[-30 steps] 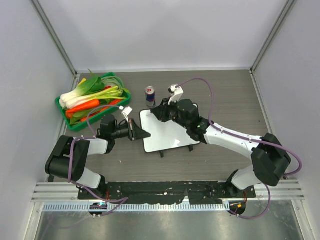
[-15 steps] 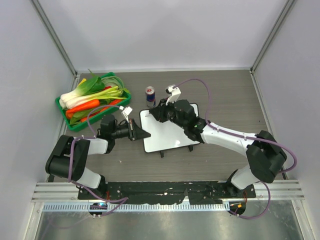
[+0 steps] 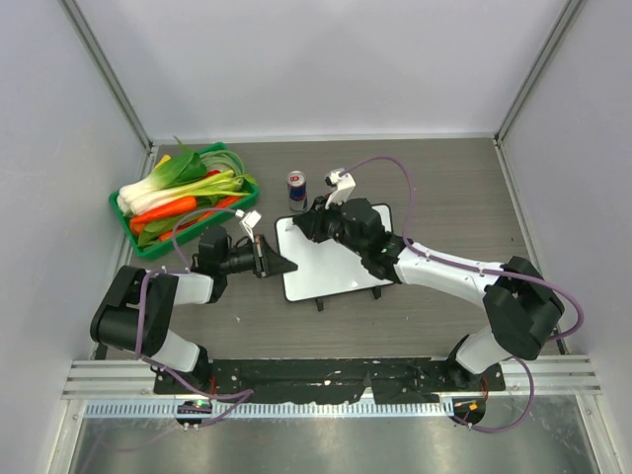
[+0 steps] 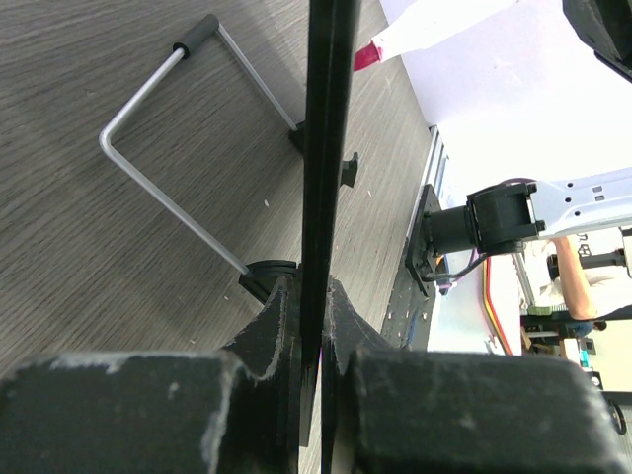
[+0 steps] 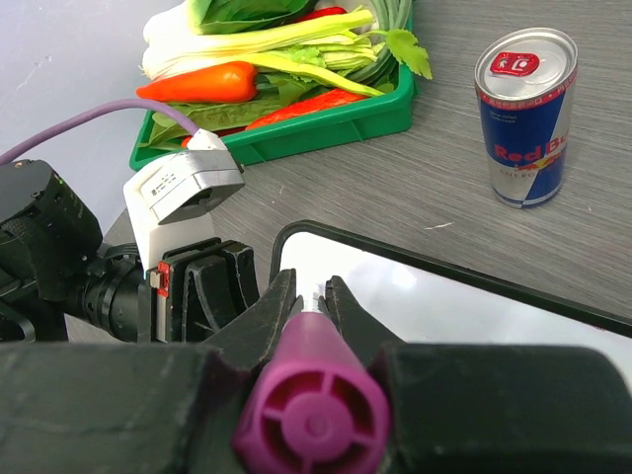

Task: Write a sentence on the whiteboard

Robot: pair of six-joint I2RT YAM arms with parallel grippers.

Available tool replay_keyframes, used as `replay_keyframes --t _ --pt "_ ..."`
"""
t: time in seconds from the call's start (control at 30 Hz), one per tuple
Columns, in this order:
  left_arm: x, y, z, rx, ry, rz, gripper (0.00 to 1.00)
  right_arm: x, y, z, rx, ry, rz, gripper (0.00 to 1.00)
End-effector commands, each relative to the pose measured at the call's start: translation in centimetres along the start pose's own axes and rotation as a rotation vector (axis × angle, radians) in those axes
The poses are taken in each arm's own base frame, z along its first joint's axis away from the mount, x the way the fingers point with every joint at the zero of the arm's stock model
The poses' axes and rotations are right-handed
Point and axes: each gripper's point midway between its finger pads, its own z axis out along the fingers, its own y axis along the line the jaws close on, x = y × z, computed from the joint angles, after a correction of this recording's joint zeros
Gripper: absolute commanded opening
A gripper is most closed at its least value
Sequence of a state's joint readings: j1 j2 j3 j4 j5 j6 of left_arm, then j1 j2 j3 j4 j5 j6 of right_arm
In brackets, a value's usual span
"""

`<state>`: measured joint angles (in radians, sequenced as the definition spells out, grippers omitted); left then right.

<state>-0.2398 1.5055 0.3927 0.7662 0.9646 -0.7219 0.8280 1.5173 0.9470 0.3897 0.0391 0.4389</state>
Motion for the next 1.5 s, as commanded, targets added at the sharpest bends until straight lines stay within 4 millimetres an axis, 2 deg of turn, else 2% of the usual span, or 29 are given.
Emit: replay_keyframes --t 0.0,0.5,0.77,1.17,1.47 --pt "0.0 1.9 0.1 -0.076 -0.011 -0.010 0.00 -1.8 -0.3 0.3 0.043 -0.054 -0.040 0.01" --pt "-0.1 1.8 0.2 -0.074 -0.011 -0.011 0.00 -2.2 -2.5 -0.8 0.157 -0.070 -0.070 0.01" --pt "-0.1 1.9 0.2 -0.074 -0.011 -0.011 0.00 -2.5 -2.9 -1.1 0.185 -0.075 -0.078 0.01" --pt "-0.1 1.9 0.2 -0.073 -0.010 -0.011 0.00 -4.1 -0.6 -2.0 0.076 -0.129 -0.042 0.01" --pt "-0.1 1.8 0.2 -0.070 -0.010 -0.010 0.00 -3.7 0.2 -1.4 0.029 -0.122 -0.025 0.01"
